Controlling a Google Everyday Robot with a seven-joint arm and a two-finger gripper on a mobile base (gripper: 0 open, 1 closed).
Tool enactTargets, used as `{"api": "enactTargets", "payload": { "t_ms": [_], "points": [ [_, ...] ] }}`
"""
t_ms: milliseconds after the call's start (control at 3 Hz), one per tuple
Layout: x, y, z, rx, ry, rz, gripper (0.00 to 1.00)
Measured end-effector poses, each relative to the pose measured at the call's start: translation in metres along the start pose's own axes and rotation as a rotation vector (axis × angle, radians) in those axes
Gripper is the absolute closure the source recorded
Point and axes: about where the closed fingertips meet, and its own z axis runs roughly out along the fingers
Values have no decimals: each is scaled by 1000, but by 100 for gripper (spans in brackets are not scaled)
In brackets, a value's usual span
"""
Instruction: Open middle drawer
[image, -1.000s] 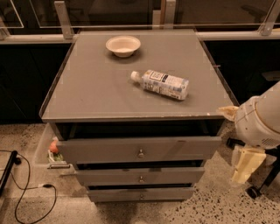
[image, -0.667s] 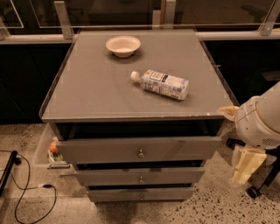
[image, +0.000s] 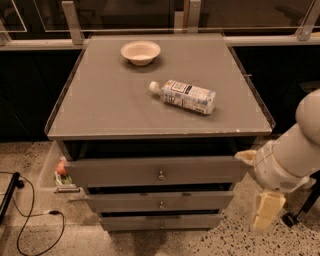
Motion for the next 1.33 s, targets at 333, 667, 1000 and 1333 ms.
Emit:
{"api": "enactTargets", "payload": {
  "t_ms": [333,667,1000,1333],
  "points": [
    [25,20,74,-89,-31,8,0],
    [51,29,144,-146,-50,11,0],
    [52,32,145,-143,-59,0,0],
    [61,40,179,-123,-114,-47,0]
  ]
}}
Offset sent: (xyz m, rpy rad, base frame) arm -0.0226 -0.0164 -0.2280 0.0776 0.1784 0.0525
